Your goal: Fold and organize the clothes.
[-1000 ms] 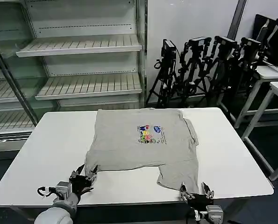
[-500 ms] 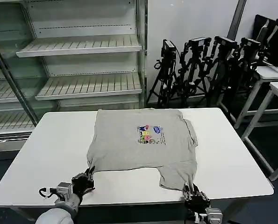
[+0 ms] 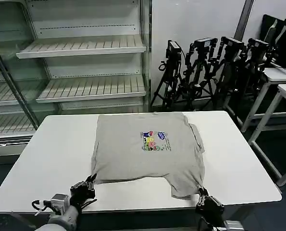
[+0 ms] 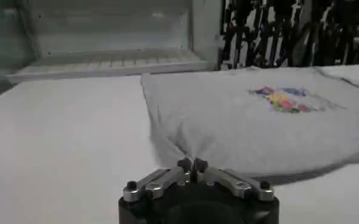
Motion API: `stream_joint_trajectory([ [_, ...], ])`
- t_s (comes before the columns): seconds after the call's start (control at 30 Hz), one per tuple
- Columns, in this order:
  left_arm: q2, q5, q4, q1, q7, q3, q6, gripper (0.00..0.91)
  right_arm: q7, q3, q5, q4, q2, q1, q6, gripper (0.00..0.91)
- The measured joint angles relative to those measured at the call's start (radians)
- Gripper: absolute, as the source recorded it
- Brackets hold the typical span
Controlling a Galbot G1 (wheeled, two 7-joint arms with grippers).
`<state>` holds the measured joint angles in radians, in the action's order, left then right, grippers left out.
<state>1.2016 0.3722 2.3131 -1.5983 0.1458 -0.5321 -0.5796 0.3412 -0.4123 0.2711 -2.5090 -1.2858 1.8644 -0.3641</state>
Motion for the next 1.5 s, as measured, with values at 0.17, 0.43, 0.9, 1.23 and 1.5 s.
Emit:
stream_joint_trajectory([
  [0.17, 0.006, -0.011, 0.077, -0.071, -0.001, -0.024, 0.001, 0.02, 0.0, -0.016, -0.004, -0.039, 0.004, 0.043, 0.022, 0.0],
  [0.43, 0.003, -0.008, 0.131, -0.124, 0.0, -0.038, 0.002, 0.02, 0.005, -0.039, 0.017, -0.057, 0.014, 0.001, 0.031, 0.0],
  [0.9, -0.071, 0.036, 0.063, 0.002, 0.0, -0.008, 0.003, 0.02, 0.032, -0.013, 0.138, 0.113, 0.073, -0.313, -0.009, 0.0],
  [1.23, -0.148, 0.067, -0.082, 0.169, 0.005, 0.045, 0.003, 0.02, 0.036, 0.025, 0.227, 0.289, 0.133, -0.543, -0.061, 0.0],
  [1.5, -0.175, 0.068, -0.198, 0.283, 0.004, 0.096, 0.003, 0.02, 0.039, 0.083, 0.248, 0.448, 0.138, -0.707, -0.1, 0.0],
])
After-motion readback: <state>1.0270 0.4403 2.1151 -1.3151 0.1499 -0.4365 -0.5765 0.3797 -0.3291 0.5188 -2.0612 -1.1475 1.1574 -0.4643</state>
